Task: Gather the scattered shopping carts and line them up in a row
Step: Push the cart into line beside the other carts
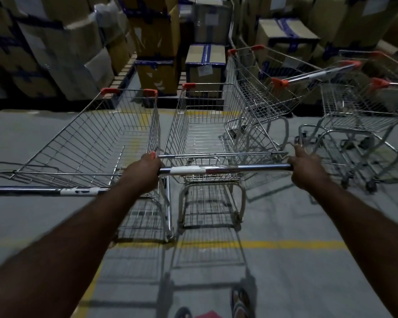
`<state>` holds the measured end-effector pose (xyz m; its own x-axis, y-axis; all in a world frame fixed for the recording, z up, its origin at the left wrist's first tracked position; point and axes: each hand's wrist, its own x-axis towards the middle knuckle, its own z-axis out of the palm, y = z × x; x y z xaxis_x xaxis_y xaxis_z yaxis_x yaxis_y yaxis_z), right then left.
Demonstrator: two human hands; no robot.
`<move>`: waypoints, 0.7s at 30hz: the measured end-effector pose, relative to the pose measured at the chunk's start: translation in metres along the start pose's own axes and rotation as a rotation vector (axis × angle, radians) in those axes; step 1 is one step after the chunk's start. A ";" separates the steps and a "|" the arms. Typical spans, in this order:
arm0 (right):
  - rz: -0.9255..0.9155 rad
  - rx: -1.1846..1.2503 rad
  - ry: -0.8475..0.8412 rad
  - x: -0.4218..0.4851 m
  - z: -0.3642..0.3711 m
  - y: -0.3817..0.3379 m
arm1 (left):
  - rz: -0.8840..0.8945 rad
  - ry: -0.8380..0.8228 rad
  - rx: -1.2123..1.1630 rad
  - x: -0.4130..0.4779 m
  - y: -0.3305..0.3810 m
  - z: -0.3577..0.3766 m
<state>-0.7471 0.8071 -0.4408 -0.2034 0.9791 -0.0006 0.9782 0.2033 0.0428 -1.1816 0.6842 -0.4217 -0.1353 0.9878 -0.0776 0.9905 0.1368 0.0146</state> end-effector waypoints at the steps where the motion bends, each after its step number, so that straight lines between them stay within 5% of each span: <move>1: 0.013 -0.008 -0.002 -0.002 0.000 -0.001 | 0.000 -0.002 0.013 -0.003 0.001 -0.001; 14: 0.040 0.017 -0.030 -0.025 0.009 0.007 | 0.041 0.042 0.266 -0.033 0.006 -0.003; 21: 0.077 0.036 -0.041 -0.046 0.008 0.005 | 0.091 0.124 0.157 -0.049 -0.004 0.007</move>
<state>-0.7324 0.7631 -0.4488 -0.1259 0.9913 -0.0394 0.9920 0.1263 0.0080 -1.1787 0.6343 -0.4251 -0.0378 0.9985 0.0406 0.9891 0.0432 -0.1405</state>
